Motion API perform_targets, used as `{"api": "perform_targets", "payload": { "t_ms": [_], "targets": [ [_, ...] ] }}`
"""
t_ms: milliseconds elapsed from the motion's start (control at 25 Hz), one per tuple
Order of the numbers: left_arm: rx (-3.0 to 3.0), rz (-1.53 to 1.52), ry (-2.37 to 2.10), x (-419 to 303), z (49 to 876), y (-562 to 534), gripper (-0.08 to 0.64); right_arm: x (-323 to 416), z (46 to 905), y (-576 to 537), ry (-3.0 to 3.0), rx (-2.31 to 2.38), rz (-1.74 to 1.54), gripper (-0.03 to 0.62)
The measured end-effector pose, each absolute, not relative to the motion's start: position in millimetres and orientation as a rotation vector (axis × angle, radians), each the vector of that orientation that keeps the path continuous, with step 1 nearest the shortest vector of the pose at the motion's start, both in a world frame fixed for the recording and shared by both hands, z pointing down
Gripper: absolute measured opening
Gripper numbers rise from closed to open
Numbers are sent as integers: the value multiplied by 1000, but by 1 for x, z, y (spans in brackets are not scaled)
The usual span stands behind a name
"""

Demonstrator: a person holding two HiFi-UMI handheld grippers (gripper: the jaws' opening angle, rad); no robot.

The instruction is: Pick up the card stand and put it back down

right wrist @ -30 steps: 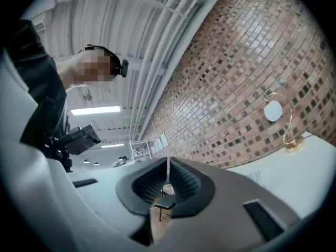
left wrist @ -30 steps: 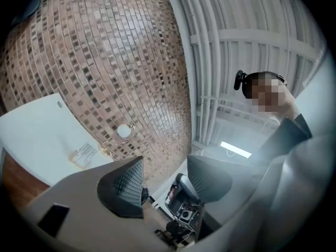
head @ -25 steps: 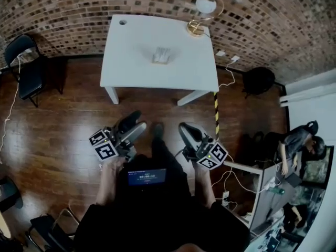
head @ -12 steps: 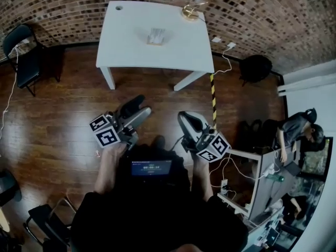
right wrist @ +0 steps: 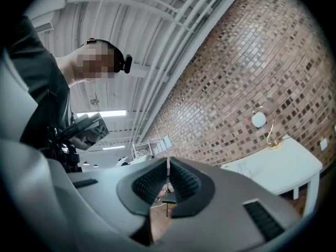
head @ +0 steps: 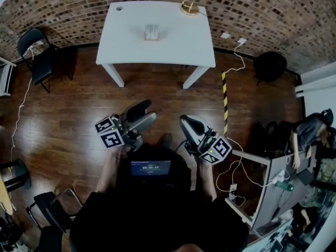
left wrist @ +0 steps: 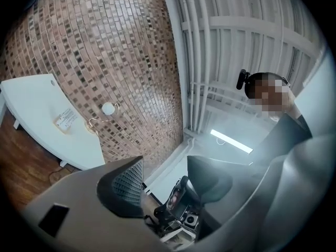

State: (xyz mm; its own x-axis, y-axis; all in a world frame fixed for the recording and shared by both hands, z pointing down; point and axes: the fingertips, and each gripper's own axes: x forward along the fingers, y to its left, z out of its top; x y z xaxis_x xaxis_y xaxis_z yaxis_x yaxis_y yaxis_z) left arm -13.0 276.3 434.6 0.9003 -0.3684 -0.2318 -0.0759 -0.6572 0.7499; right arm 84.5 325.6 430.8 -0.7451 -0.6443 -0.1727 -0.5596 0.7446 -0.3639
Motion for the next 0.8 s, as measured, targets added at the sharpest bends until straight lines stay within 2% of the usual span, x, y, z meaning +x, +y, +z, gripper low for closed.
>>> {"api": "perform_targets", "payload": {
  "t_ms": [440, 800],
  "targets": [
    [2261, -403, -381, 22, 433, 324, 255, 99, 428, 348, 2698, -712, -387, 20],
    [2266, -492, -237, 14, 416, 320, 255, 94, 421, 359, 2674, -836, -357, 20]
  ]
}}
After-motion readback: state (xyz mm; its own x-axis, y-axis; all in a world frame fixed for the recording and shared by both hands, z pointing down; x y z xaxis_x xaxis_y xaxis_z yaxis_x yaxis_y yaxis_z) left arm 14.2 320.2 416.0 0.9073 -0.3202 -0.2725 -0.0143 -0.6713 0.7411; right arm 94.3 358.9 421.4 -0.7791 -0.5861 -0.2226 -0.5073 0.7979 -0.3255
